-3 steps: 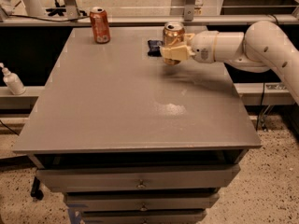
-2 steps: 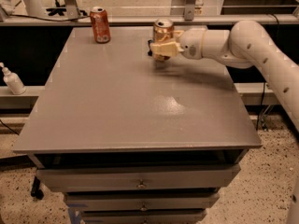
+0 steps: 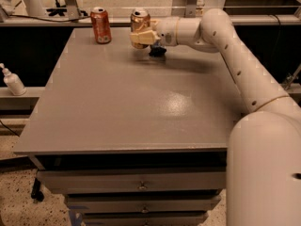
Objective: Move orange can near coke can
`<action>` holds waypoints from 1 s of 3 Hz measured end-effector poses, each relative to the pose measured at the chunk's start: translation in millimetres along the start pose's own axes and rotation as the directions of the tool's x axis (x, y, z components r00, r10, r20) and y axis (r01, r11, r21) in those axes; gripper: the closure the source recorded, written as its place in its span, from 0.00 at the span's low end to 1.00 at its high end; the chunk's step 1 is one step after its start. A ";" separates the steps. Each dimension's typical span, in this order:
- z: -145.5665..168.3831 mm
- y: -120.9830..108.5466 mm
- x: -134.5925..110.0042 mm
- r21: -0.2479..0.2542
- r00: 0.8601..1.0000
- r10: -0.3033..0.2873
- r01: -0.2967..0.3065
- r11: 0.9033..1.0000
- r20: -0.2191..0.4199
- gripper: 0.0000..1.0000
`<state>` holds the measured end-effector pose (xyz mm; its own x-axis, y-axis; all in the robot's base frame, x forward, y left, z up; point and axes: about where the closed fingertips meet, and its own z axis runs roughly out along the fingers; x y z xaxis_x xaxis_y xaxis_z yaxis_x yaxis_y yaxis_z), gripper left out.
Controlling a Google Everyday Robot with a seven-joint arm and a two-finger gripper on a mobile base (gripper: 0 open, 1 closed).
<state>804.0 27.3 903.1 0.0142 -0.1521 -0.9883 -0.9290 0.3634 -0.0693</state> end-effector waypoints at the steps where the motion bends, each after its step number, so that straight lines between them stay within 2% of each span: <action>1: 32.9 -8.2 -13.0 -0.030 0.999 -0.038 0.038 0.999 -0.003 1.00; 2: 45.1 -14.4 -26.2 -0.004 0.998 -0.061 0.061 0.998 -0.029 1.00; 3: 53.6 -8.2 -15.9 0.015 0.996 -0.043 0.045 0.999 -0.083 1.00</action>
Offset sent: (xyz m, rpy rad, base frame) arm 0.0339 0.0650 0.0073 -0.1227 -0.0126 -0.0175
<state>831.2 76.0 912.0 0.0239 -0.2431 -0.9697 -0.9219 0.3699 -0.1155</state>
